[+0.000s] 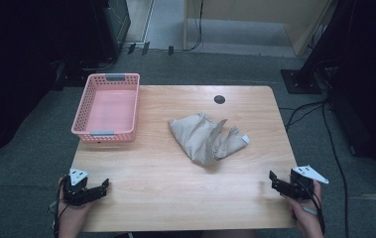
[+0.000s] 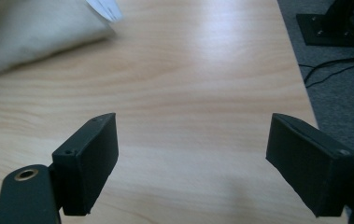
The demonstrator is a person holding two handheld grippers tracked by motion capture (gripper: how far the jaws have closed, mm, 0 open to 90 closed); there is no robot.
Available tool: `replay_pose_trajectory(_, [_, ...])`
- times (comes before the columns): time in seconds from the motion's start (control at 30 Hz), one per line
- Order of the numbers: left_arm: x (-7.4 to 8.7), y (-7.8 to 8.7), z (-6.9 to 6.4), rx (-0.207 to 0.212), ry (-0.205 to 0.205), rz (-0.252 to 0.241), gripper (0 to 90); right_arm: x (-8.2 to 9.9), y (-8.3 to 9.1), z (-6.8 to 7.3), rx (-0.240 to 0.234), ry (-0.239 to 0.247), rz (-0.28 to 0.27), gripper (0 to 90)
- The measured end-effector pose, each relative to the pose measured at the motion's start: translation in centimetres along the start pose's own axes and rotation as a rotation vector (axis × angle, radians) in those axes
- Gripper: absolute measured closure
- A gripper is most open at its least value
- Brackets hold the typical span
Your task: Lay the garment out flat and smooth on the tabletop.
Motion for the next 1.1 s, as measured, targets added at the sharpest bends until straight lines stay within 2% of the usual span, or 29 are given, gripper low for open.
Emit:
replay_pose_trajectory(0.03, [0.0, 0.0, 0.0, 0.0, 0.0, 0.0, 9.8, 0.0, 0.0, 0.0, 0.0, 0.0, 0.0, 17.1])
replay_pose_trajectory(0.1, [0.0, 0.0, 0.0, 0.002, 0.0, -0.001, 9.8, -1.2, 0.2, 1.0, -0.031, -0.014, -0.025, 17.1])
replay_pose_trajectory(0.13, [0.0, 0.0, 0.0, 0.002, 0.0, -0.001, 9.8, -1.2, 0.2, 1.0, -0.031, -0.014, -0.025, 17.1])
replay_pose_trajectory(0.23, [0.0, 0.0, 0.0, 0.004, 0.001, -0.002, 9.8, -2.6, 0.2, 2.2, -0.051, -0.012, -0.039, 17.1])
replay_pose_trajectory(0.4, [0.0, 0.0, 0.0, 0.007, 0.005, -0.004, 9.8, -4.9, -0.2, 4.4, -0.082, -0.003, -0.046, 17.1])
replay_pose_trajectory(0.5, [0.0, 0.0, 0.1, 0.008, 0.006, -0.005, 9.8, -6.1, -0.6, 6.0, -0.085, 0.02, -0.039, 17.1])
replay_pose_trajectory(0.67, [0.0, 0.0, 0.1, 0.011, 0.009, -0.006, 9.8, -7.4, -0.9, 7.9, -0.102, 0.052, -0.029, 17.1])
replay_pose_trajectory(1.1, [0.0, 0.0, 0.1, 0.012, 0.009, -0.006, 9.8, -9.8, -1.5, 11.7, -0.149, 0.085, -0.015, 17.1])
Point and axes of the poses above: each handheld gripper's, and its own axes: y roughly backward along the jaws, x roughly out of its underside, z roughly to its left, the point moved 5 cm from there along -y, roughly forward along the jaws, and after that the axes turned 13 degrees about z, right-handed, at the moved point
